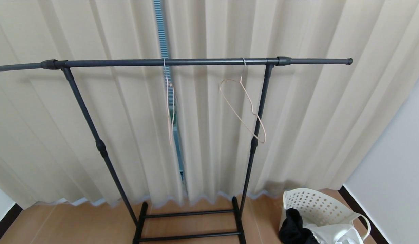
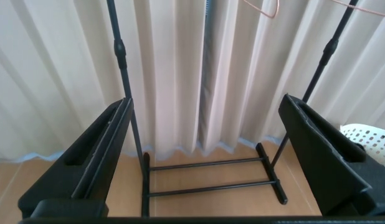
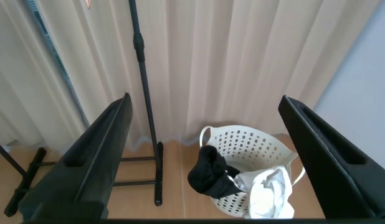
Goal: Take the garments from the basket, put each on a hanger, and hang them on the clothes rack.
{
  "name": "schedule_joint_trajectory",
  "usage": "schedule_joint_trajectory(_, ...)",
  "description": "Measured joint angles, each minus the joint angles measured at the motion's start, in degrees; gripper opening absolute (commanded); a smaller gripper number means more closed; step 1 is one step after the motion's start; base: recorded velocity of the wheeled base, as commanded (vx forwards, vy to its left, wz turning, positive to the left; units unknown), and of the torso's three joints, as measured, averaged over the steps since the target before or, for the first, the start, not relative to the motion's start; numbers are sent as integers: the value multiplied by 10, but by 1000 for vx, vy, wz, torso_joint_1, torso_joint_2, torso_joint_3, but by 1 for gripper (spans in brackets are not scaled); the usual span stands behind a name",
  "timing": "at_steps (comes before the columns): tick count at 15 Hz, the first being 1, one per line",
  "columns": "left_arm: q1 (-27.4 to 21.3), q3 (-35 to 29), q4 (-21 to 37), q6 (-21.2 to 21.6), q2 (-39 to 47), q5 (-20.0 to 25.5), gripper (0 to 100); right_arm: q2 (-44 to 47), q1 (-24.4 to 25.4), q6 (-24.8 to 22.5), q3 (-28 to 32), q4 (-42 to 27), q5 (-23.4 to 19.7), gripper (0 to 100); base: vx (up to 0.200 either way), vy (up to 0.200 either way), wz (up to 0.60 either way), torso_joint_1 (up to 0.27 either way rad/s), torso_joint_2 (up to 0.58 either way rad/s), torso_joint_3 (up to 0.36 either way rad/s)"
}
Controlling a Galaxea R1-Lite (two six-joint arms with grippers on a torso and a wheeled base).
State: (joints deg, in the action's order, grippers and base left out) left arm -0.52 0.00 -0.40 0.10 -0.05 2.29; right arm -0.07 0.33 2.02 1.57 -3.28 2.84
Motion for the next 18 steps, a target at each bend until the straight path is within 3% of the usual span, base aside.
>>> schedule_joint_trajectory(18,0,0,0,-1,0,1,100,0,0,1,1,0,0,100,0,0,0,-186,515,331)
